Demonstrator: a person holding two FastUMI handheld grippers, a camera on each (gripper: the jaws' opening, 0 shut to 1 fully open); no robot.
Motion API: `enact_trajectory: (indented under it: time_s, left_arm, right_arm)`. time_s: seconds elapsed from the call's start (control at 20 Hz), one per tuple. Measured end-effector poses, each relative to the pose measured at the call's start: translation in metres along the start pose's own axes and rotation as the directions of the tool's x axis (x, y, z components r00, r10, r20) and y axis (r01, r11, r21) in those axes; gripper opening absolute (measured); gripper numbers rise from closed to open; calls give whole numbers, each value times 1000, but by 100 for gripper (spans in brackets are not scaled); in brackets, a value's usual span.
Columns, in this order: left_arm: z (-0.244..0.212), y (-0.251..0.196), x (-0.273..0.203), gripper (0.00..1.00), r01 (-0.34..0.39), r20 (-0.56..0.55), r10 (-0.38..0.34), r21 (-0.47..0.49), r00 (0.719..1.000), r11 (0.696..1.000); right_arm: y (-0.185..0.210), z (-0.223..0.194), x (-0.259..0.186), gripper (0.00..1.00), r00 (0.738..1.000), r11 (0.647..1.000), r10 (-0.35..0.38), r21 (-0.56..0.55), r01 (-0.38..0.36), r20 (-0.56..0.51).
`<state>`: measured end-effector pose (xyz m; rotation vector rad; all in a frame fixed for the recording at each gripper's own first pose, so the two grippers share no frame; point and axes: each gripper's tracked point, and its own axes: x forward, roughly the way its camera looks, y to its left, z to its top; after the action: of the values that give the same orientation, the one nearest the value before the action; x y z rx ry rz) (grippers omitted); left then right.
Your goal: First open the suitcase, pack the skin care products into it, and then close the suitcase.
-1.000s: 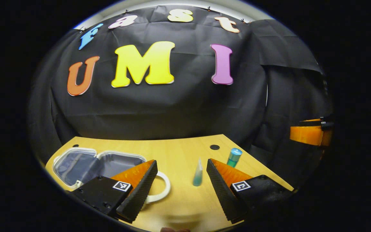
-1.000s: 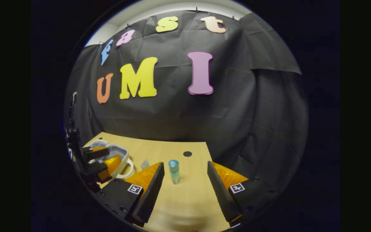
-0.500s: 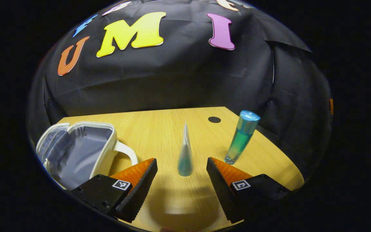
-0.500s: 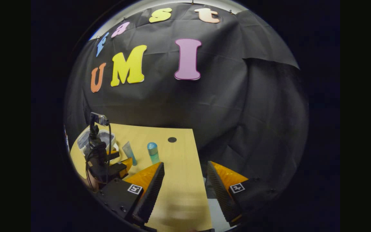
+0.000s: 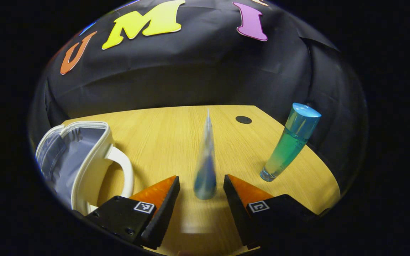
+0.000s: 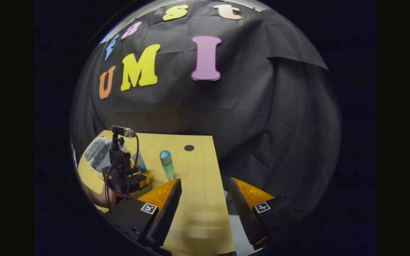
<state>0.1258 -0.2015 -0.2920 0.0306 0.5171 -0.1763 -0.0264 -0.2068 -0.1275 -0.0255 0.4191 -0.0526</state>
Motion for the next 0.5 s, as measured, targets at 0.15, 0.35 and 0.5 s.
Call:
enact_trajectory:
  time_s: [0.15, 0.35, 0.5]
  left_arm:
    - [-2, -2, 4, 68, 0, -15, 0, 10, 1000, 1000]
    - [-5, 0, 4, 43, 2, -28, -2, 0, 1000, 1000]
    - [-2, 1, -10, 40, 7, -40, -8, -21, 999, 1000]
  right_arm:
    - [2, -1, 4, 80, 1000, 1000, 6, 2, -6, 2]
    - [5, 3, 13, 80, 1000, 1000, 21, -2, -21, 2]
    - [14, 2, 26, 79, 998, 998, 59, -4, -59, 10]
